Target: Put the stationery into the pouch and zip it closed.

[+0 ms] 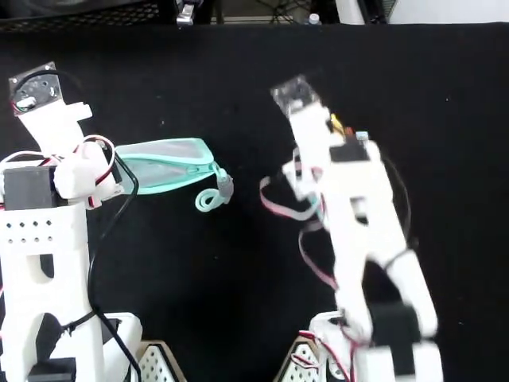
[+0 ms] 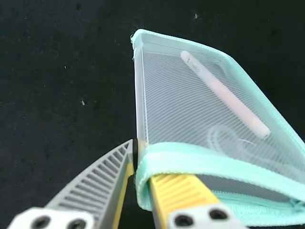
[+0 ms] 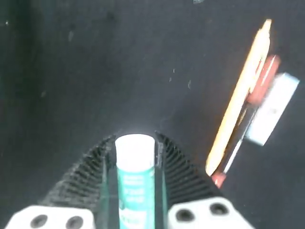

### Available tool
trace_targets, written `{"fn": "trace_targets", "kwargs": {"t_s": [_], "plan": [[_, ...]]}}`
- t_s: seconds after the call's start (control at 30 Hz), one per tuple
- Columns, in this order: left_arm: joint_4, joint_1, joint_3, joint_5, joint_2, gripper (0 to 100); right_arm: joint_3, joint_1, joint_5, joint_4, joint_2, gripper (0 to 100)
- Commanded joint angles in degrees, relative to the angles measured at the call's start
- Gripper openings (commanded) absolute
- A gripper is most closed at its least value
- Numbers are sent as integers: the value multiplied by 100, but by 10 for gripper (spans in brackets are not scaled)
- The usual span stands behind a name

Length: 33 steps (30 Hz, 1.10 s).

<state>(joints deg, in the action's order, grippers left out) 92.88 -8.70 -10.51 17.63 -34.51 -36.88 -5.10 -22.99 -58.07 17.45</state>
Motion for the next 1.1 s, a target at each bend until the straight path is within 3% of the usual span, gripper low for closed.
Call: {"fn": "trace_targets", "kwargs": {"t_s": [0.0, 0.27, 0.5, 0.77, 1.07], "plan": [[26, -40, 207, -62, 9, 30, -681, -79, 79, 185, 497, 14], [26, -48, 207, -62, 35, 30, -629, -9, 79, 730, -752, 18], [26, -48, 207, -62, 35, 30, 347, -26, -484, 44, -2026, 160], [18, -40, 207, -62, 35, 30, 1121, -18, -554, -519, -2158, 100], [18, -40, 207, -62, 44, 30, 1138, -466, -932, -985, -2167, 123]]}}
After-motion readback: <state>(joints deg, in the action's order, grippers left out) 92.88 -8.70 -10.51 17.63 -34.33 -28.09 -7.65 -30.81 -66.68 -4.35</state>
